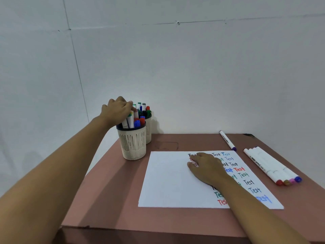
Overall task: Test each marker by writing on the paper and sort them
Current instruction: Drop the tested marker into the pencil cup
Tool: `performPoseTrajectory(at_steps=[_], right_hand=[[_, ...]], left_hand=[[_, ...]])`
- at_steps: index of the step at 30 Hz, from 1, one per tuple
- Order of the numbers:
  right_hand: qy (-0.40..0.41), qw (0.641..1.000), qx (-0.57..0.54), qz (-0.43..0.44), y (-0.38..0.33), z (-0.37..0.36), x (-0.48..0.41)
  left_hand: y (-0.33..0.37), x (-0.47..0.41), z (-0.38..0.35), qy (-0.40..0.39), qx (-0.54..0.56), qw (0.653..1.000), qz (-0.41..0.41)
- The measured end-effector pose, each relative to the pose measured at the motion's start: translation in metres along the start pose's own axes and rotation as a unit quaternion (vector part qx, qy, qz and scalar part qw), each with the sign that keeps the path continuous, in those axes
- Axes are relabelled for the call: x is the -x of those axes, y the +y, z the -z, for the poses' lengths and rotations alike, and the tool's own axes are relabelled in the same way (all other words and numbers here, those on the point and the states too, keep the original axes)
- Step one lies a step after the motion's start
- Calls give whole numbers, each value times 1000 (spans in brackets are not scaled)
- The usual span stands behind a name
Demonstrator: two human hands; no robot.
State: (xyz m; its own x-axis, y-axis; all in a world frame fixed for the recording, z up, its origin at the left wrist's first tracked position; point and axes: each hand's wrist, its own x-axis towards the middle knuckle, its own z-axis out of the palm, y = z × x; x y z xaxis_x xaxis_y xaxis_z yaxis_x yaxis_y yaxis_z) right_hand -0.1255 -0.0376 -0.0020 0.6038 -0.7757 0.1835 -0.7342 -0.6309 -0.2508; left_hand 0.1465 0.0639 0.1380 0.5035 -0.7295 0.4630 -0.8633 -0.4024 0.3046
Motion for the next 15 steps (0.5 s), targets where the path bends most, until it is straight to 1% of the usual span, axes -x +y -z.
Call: performPoseTrajectory(at_steps=[5,7,9,11,13,14,15], right_hand=[[-8,1000,-8,-4,0,1,-1],[-8,1000,-29,-11,0,3,-1],[-3,998,-54,-17,-1,7,-1],[-2,998,-59,-20,-2,9,-1],[1,997,-67,-27,-2,12,-2],[4,997,-74,-31,-1,13,-3],[12,996,-76,-34,0,14,-5]], left_hand=[[4,-2,0,-16,31,999,30],[4,0,0,8,62,997,34],[8,4,0,65,103,992,24],[20,11,-2,131,123,984,-5],[37,24,-10,190,114,973,-62],[46,34,-18,207,115,967,-97],[54,44,-27,204,124,962,-134]])
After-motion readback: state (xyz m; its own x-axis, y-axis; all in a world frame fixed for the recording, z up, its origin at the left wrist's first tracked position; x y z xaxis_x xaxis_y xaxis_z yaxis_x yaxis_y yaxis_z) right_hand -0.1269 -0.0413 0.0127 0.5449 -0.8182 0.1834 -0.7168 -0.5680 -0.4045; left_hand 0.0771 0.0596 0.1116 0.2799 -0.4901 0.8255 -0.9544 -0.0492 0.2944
